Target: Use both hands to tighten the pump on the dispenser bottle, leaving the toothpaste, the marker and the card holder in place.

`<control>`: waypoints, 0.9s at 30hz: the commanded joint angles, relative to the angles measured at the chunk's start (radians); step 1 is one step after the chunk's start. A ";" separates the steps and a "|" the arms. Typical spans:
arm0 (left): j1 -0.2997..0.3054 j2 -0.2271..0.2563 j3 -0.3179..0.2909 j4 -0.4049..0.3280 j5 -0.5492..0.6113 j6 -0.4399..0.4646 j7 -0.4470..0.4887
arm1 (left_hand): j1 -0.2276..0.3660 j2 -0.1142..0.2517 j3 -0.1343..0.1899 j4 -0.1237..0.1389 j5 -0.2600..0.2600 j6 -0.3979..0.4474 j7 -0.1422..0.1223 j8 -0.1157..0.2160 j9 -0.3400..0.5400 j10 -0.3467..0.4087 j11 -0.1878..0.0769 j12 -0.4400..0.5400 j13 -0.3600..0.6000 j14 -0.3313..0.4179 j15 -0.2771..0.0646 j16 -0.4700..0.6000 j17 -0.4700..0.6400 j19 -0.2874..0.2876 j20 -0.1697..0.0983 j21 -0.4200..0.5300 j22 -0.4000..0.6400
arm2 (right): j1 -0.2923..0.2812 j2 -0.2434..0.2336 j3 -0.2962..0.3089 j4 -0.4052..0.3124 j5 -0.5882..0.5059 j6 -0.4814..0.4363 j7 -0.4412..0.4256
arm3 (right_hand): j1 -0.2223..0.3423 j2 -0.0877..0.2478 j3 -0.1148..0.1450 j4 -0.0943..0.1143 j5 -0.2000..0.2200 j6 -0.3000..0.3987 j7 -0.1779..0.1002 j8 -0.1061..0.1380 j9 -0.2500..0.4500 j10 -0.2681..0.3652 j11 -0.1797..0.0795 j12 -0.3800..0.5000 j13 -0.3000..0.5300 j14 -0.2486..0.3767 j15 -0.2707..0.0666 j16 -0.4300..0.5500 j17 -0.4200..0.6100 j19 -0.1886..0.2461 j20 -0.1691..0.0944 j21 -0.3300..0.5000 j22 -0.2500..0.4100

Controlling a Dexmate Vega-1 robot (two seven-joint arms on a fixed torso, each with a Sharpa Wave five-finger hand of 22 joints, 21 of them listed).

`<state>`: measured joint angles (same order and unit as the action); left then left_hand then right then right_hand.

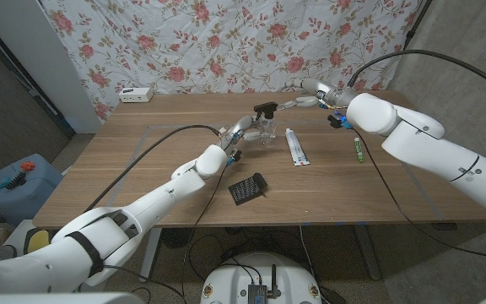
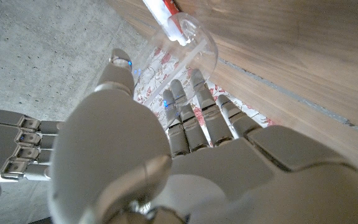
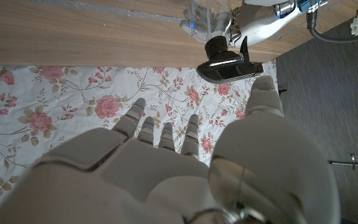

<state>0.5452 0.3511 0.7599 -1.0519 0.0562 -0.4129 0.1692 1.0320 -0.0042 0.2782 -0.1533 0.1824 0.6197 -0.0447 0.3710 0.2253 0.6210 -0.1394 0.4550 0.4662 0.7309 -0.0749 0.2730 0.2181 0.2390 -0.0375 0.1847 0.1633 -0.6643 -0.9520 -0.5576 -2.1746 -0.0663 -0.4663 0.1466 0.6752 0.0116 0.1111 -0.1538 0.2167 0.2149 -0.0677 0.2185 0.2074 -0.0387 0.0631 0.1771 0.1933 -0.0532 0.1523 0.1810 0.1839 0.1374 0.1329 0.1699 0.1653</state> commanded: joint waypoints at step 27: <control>-0.053 -0.037 0.030 0.088 0.017 -0.010 0.005 | -0.002 0.085 0.022 0.010 0.004 0.116 -0.018 0.013 0.000 0.043 -0.017 0.004 0.012 0.018 -0.107 -0.012 -0.004 -0.009 -0.094 -0.002 0.002 | 0.175 0.099 -0.167 0.077 -0.152 -0.128 0.137 | -0.030 -0.001 0.005 0.016 -0.014 0.104 0.039 0.032 0.010 -0.047 0.034 0.008 0.001 -0.087 0.033 0.000 0.007 -0.098 0.042 0.006 0.003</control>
<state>0.5169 0.3301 0.7789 -1.0084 0.0700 -0.4053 0.1780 1.0320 -0.0042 0.2780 -0.1531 0.1823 0.6197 -0.0447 0.3776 0.2230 0.6262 -0.1342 0.4515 0.4732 0.7402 -0.0735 0.2633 0.2138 0.2318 -0.0377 0.1847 0.1633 -0.5546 -0.8824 -0.6602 -2.1189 -0.1588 -0.5346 0.2295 0.6484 0.0123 0.1122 -0.1403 0.2032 0.3129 -0.0305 0.2479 0.2165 -0.0811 0.0915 0.1819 0.1932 -0.1333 0.1825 0.1770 0.1886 0.0451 0.1681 0.1700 0.1652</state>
